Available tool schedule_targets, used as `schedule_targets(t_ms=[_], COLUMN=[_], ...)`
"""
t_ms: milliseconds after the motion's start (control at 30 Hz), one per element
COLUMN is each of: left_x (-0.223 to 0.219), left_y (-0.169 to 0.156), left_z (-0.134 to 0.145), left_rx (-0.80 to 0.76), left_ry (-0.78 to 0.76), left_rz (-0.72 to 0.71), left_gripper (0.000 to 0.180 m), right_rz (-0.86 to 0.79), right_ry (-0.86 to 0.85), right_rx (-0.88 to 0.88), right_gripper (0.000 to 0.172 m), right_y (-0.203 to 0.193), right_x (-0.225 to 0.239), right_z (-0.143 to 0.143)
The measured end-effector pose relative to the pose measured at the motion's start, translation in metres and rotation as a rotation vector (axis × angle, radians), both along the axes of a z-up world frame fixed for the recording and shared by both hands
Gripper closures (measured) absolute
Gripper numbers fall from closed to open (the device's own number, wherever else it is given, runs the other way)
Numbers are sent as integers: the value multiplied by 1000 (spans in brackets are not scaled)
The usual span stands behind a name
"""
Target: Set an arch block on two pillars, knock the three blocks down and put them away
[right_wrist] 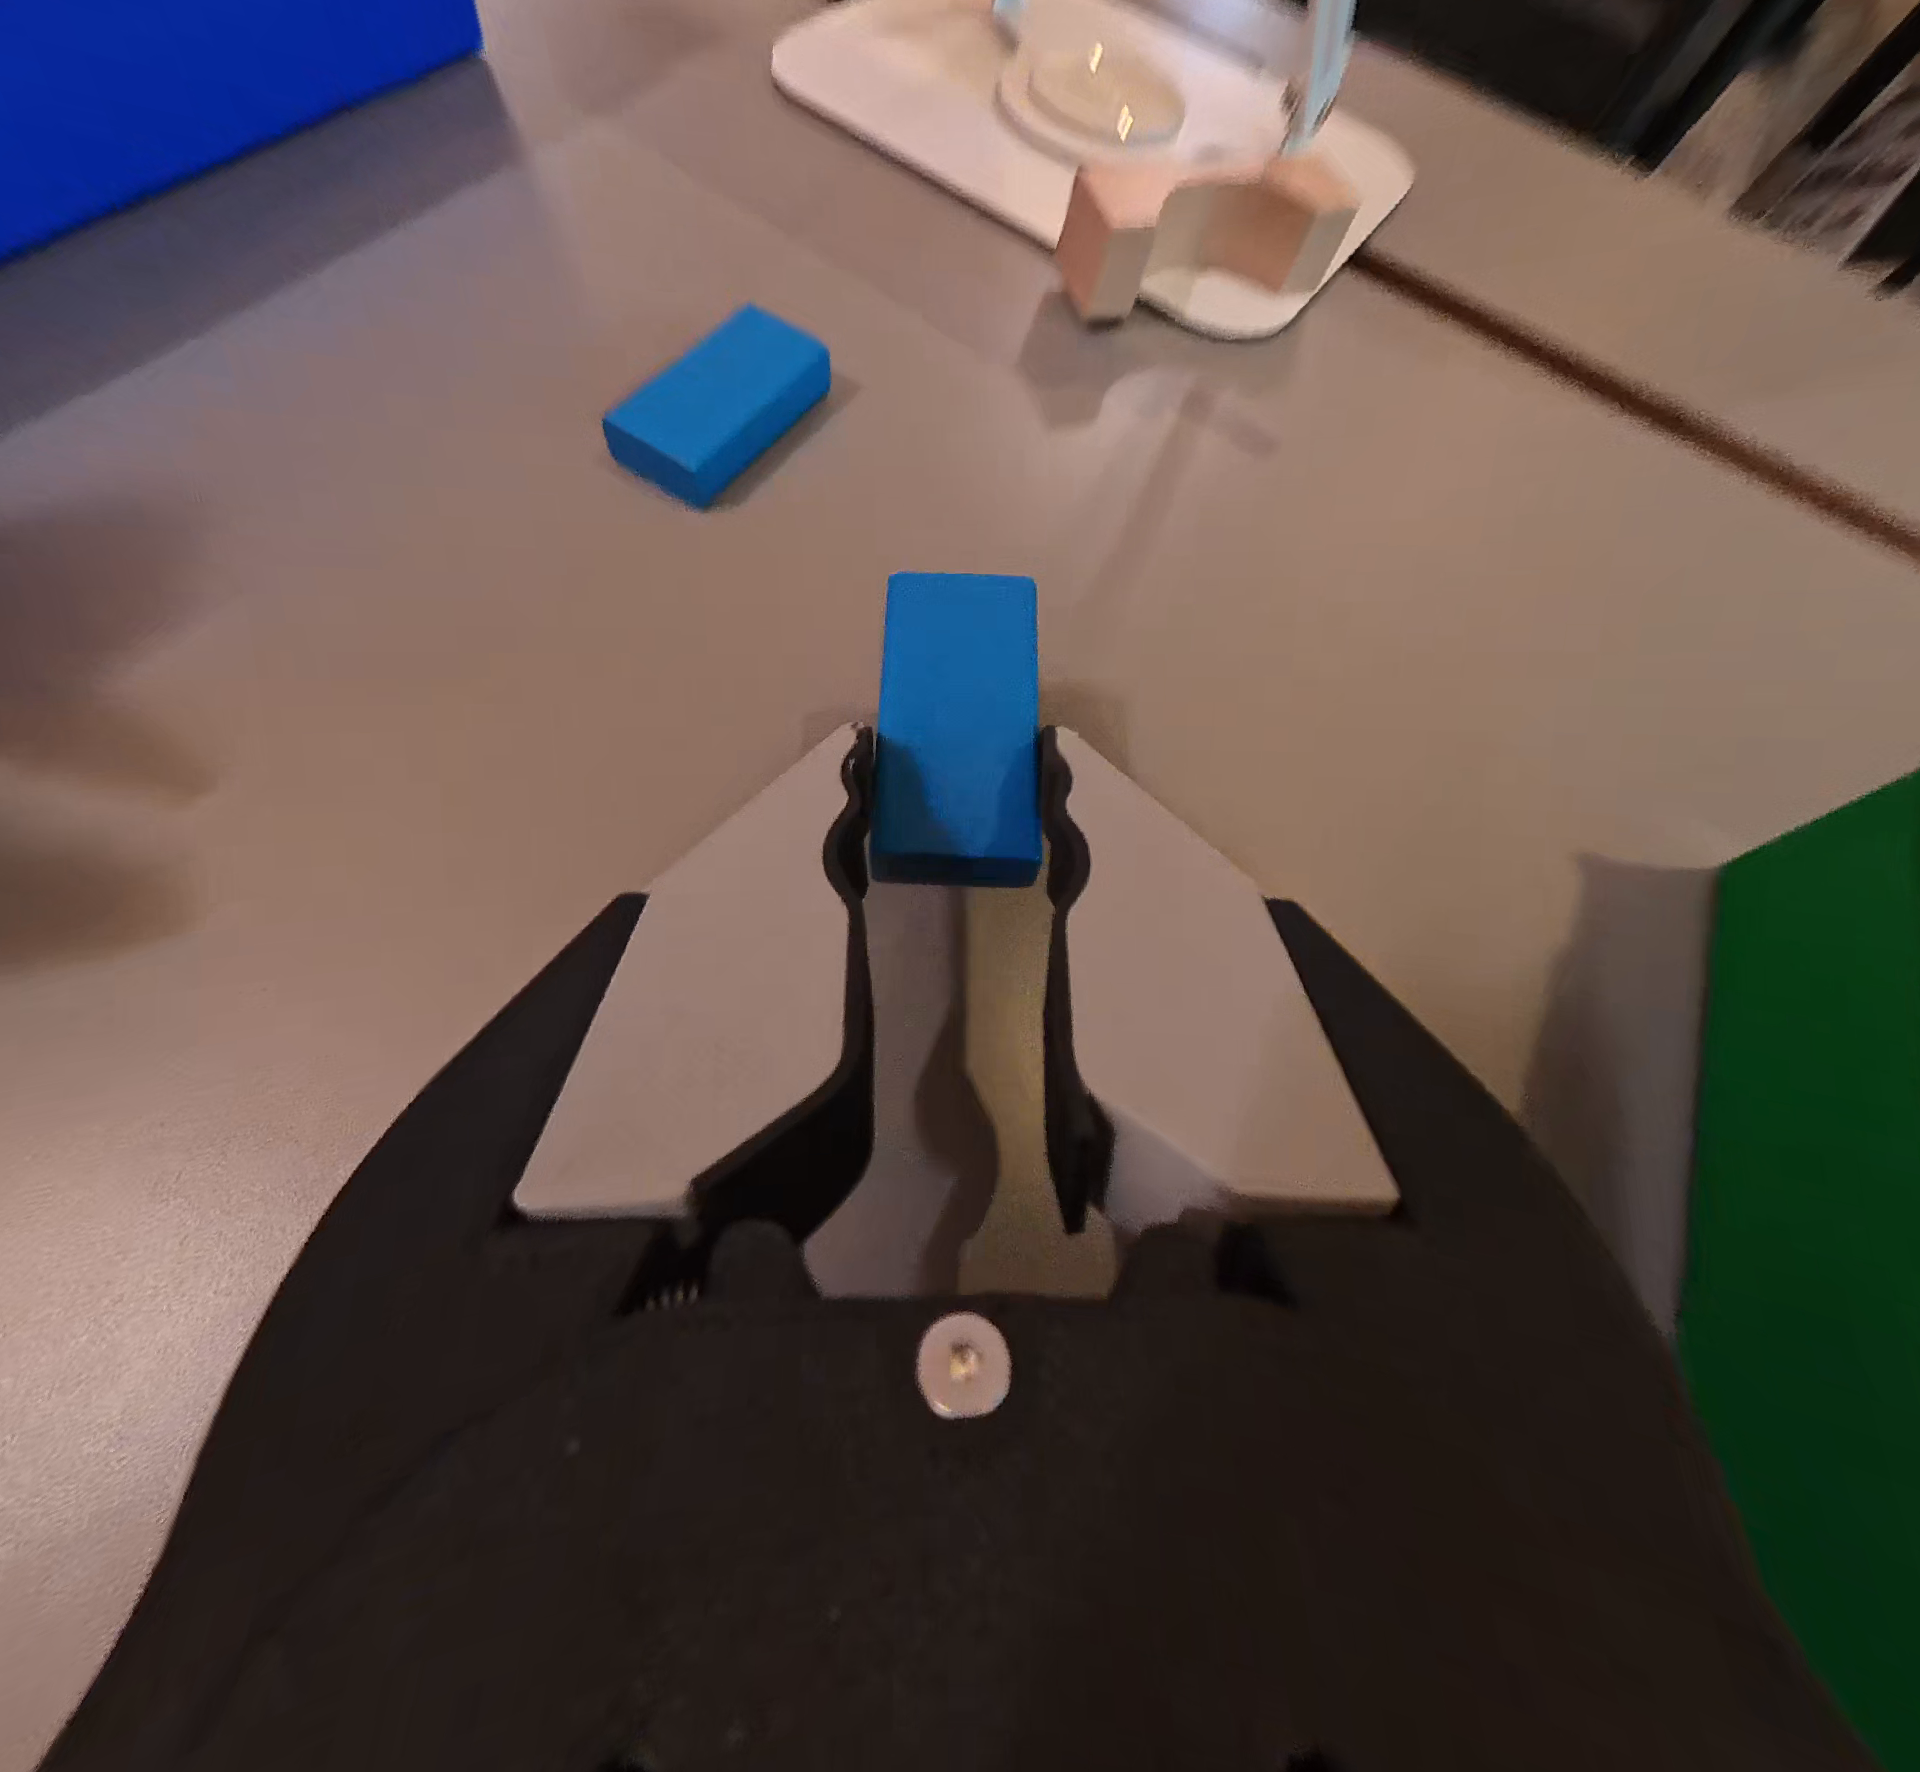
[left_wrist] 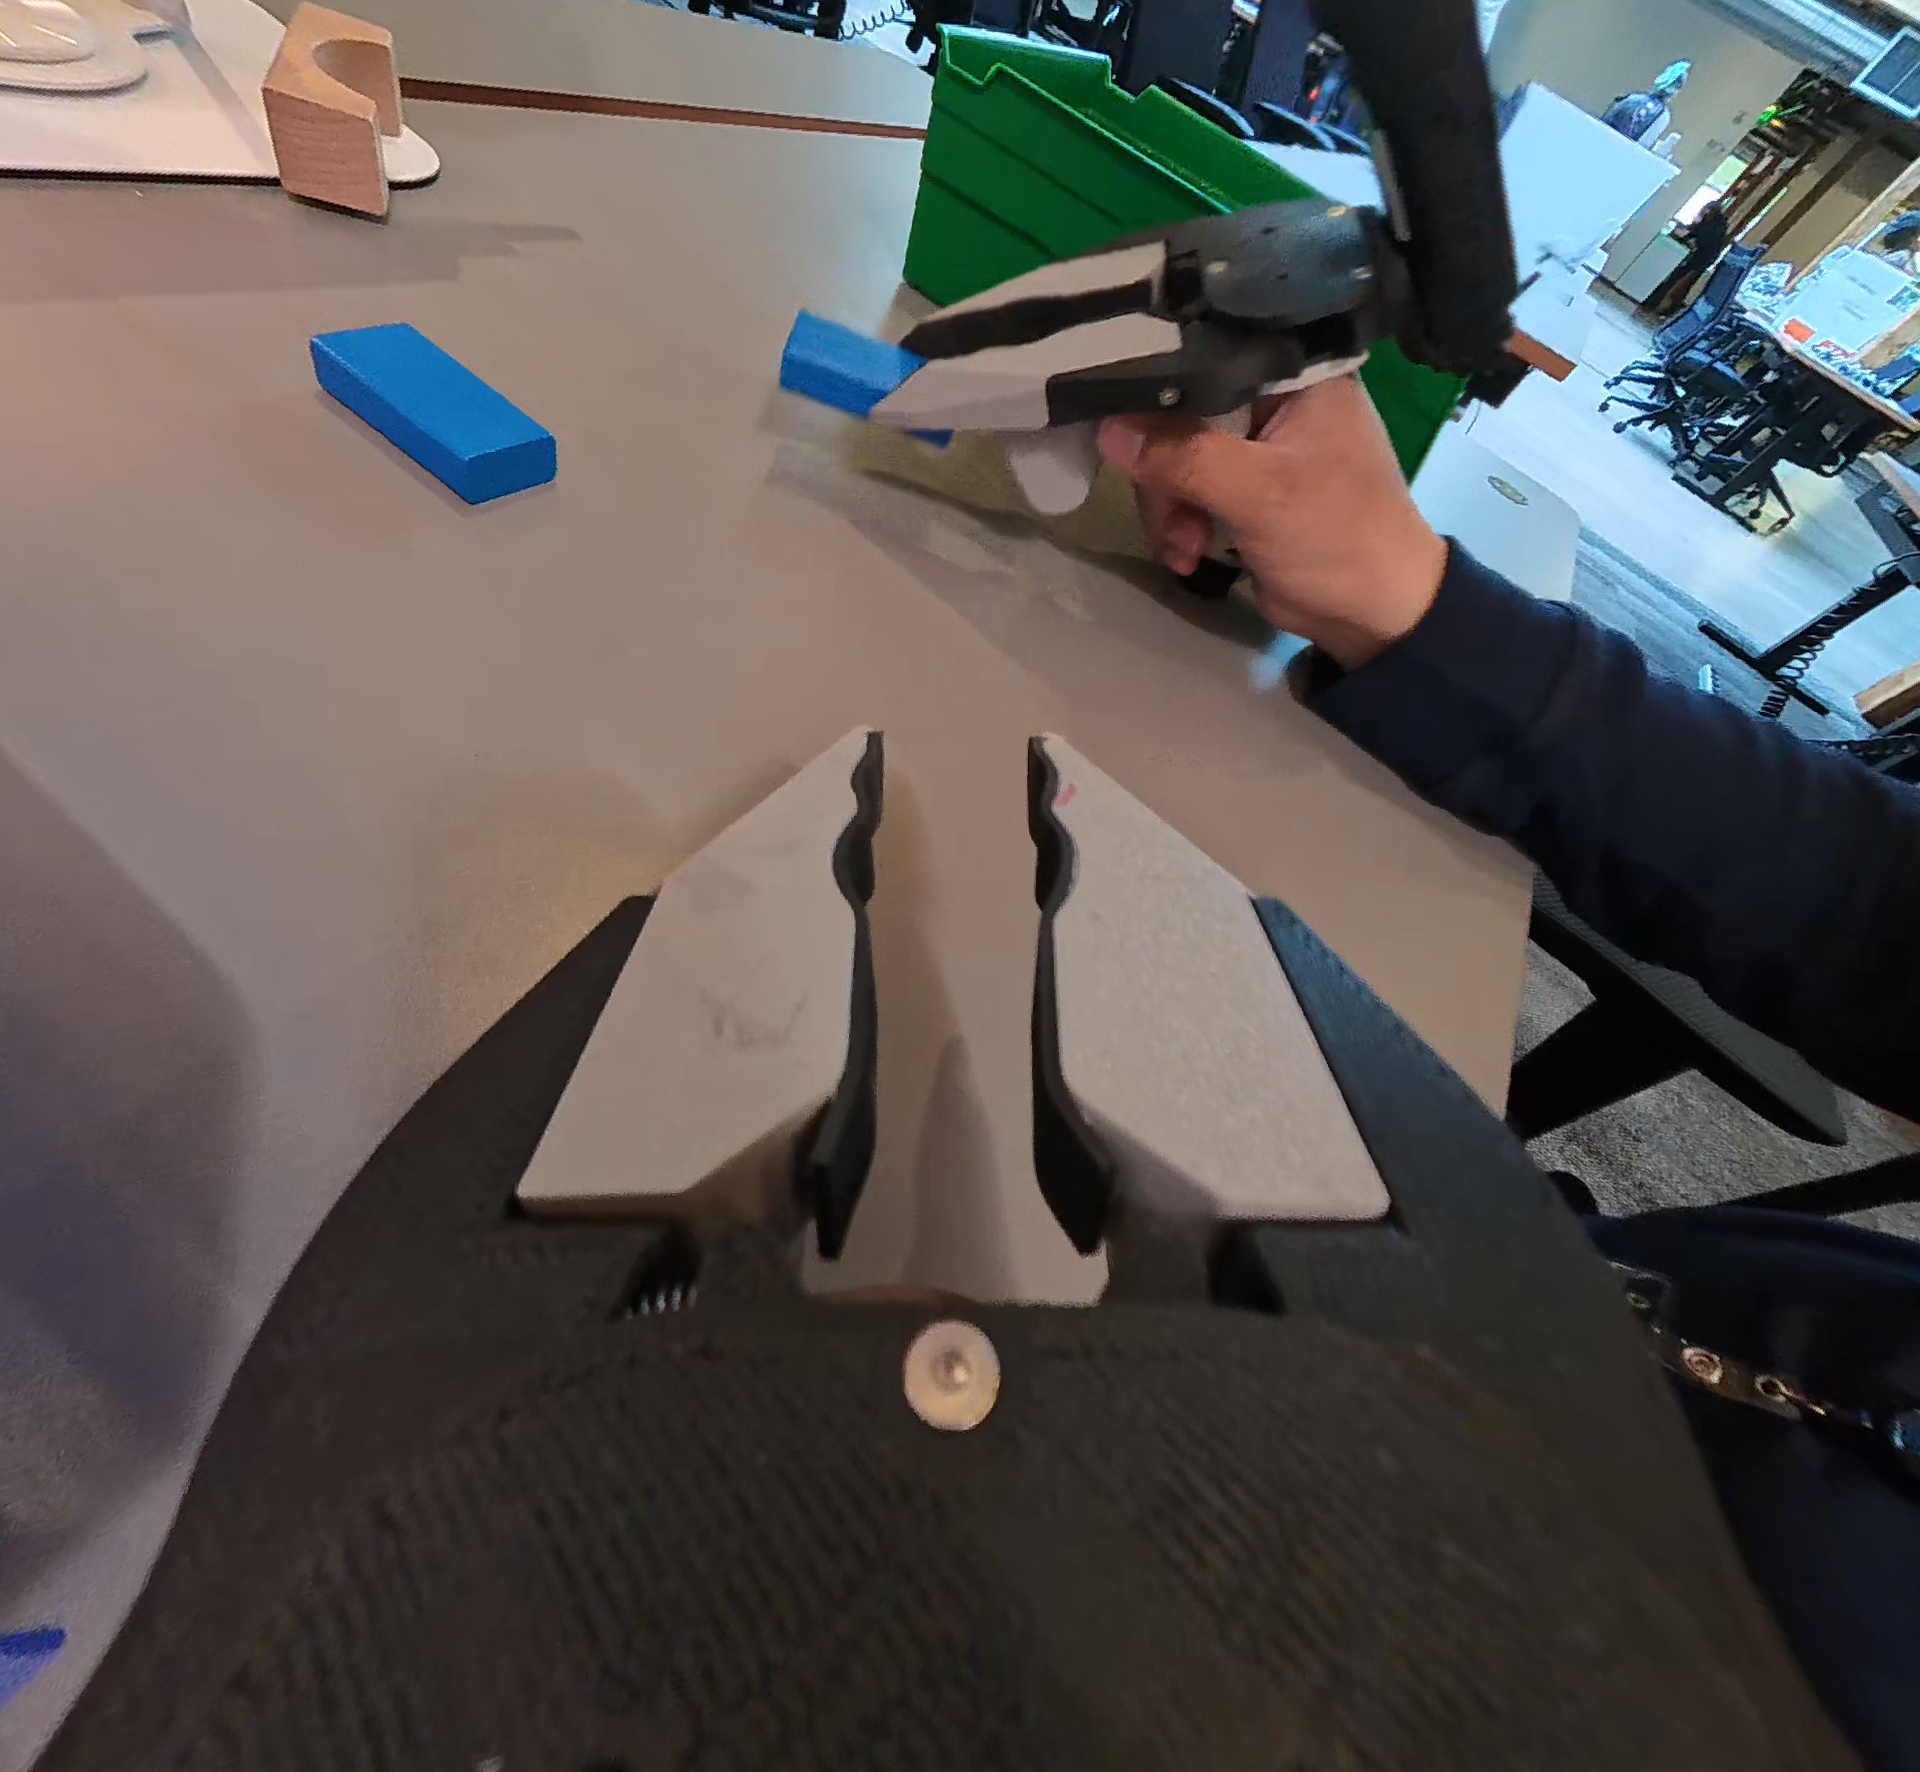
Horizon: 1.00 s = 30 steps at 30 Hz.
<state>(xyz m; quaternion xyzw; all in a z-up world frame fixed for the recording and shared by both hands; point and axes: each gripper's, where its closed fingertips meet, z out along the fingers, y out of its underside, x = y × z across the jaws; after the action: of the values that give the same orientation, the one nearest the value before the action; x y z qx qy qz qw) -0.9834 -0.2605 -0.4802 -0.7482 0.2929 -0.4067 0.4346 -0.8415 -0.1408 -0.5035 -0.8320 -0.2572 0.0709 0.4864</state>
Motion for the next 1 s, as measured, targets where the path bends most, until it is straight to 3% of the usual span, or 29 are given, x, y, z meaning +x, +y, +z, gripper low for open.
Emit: schedule_targets(t_ms=[200, 400, 467, 567, 667, 800, 900, 1000], left_x=[-1, -1, 0, 0, -1, -1, -1, -1], left_y=[0, 1, 0, 1, 1, 0, 1, 1], left_z=[1, 1, 0, -1, 0, 1, 1, 1], left_rx=[-5, -11, -24, -29, -30, -27, -25, -31], left_ry=[-12, -20, -15, -13, -19, -27, -26, -30], left_rz=[-1, -2, -10, -10, -6, -10, -8, -8], left_gripper=[155, 155, 155, 155, 155, 154, 154, 154], right_rz=[-70, -102, -191, -254, -327, -425, -424, -441], right_ry=[20, 87, -45, 17, 45, 22, 47, 0], right_rx=[342, 720, 748, 747, 661, 441, 220, 143], right_gripper=[143, 143, 143, 143, 143, 143, 150, 139], right_y=[-16, -85, -98, -118, -120, -99, -81, -72], right_x=[18, 44, 70, 112, 161, 217, 230, 234], right_z=[78, 171, 192, 219, 215, 164, 113, 89])
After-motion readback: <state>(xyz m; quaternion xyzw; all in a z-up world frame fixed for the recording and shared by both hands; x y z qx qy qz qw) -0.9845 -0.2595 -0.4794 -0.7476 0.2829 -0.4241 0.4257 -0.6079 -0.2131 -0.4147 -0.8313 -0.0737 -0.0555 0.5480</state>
